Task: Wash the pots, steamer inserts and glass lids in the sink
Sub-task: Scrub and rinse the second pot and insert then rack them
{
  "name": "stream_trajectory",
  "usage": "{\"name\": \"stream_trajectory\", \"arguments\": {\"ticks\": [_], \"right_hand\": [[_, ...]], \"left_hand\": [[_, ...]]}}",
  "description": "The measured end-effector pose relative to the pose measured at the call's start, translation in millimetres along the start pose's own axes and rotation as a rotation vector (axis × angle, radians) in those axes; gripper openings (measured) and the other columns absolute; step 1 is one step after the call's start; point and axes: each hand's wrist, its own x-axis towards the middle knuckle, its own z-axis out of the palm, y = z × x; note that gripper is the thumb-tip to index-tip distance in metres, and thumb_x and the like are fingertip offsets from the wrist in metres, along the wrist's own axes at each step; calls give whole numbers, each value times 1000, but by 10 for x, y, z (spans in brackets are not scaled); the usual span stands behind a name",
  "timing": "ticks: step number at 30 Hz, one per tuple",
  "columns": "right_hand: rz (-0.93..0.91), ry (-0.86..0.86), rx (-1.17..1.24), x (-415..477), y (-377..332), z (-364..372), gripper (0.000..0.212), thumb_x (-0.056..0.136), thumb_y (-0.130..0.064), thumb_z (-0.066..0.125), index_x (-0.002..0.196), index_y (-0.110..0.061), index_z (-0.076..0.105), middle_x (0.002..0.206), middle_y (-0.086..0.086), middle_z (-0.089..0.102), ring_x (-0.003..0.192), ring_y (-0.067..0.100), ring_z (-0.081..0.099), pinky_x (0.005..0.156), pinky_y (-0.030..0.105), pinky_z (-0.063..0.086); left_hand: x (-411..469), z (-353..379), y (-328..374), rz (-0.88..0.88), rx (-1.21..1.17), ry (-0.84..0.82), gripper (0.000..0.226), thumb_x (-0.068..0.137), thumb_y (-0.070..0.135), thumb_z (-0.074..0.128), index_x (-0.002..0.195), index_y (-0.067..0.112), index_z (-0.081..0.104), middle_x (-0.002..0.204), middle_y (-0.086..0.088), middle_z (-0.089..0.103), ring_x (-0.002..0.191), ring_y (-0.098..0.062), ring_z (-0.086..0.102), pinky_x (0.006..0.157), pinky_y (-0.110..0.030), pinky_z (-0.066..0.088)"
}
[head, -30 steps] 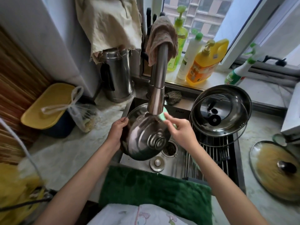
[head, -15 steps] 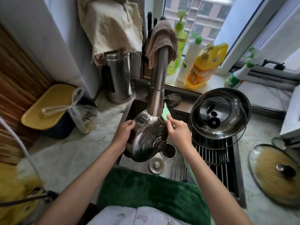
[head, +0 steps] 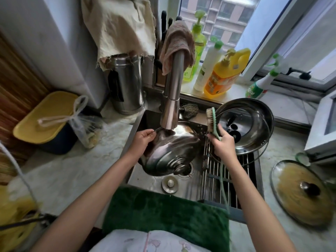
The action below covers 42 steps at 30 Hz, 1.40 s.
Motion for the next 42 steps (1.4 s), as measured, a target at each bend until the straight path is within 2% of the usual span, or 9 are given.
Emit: {"name": "stream_trajectory", "arguments": {"ticks": [3, 9, 13, 21, 28, 32, 36, 39, 42], "right_hand": [[0, -24, -5, 27, -46, -34, 25, 96, -21, 52, 75, -10, 60, 56, -2, 47, 46, 14, 42, 51, 33, 37], [-167, -191, -218, -79, -195, 219, 25, 96, -16, 53, 87, 2, 68, 89, 7, 54, 80, 18, 53, 68, 22, 36], [-65, -278, -166, -92, -170, 312, 32, 99, -16, 46, 68, -17, 51, 69, -3, 53, 66, 11, 47, 62, 28, 34], [-180, -230, -218, -90, -173, 307, 29, 99, -23, 47, 75, -10, 56, 72, 4, 63, 68, 17, 56, 64, 36, 44], [148, 11, 63, -391, -198, 674, 42, 99, -35, 45, 62, -16, 48, 60, -1, 52, 59, 16, 49, 58, 32, 36], [353, 130, 230, -584, -232, 871, 30, 98, -30, 48, 78, -12, 60, 70, 1, 60, 71, 20, 57, 64, 30, 44], [389, 217, 327, -730, -106, 912, 32, 93, -41, 55, 81, -13, 66, 81, 7, 67, 83, 26, 66, 83, 42, 53], [354, 247, 285, -744, -156, 932, 40, 91, -48, 54, 73, -13, 61, 76, 6, 66, 77, 27, 64, 76, 40, 51], [334, 259, 290, -706, -301, 897, 34, 95, -41, 51, 77, -14, 59, 75, 4, 64, 74, 21, 61, 67, 30, 45]], "left_hand": [[94, 27, 40, -5, 127, -93, 22, 93, 8, 53, 75, 1, 64, 69, -6, 58, 65, -8, 55, 65, -22, 39], [349, 192, 15, -101, 312, -184, 33, 79, 21, 61, 46, 20, 58, 55, 3, 53, 62, -16, 48, 67, -30, 35], [477, 231, 29, -248, 182, -190, 29, 86, -3, 53, 58, 4, 54, 52, 0, 54, 52, -10, 51, 61, -22, 38], [657, 223, 153, -122, 206, -279, 16, 86, 25, 54, 95, 12, 58, 95, -12, 59, 89, -20, 55, 89, -33, 45], [330, 804, -183, -33, 496, 390, 45, 89, 28, 47, 120, -3, 56, 129, -25, 53, 120, -38, 49, 103, -43, 38], [-131, 1165, -527, 179, 631, 302, 62, 86, 46, 21, 142, 24, 40, 156, -4, 23, 144, -20, 17, 119, -40, 11], [222, 821, -401, -21, 387, 408, 54, 92, 37, 34, 138, 12, 47, 149, -7, 39, 139, -18, 32, 114, -31, 22], [186, 839, -382, -139, 288, 463, 49, 100, 31, 28, 146, 12, 34, 154, -7, 28, 142, -19, 26, 115, -32, 21], [-295, 1210, -419, 105, 465, 412, 69, 89, 48, 25, 150, 16, 21, 155, 7, 10, 144, -10, 10, 120, -34, 8]]}}
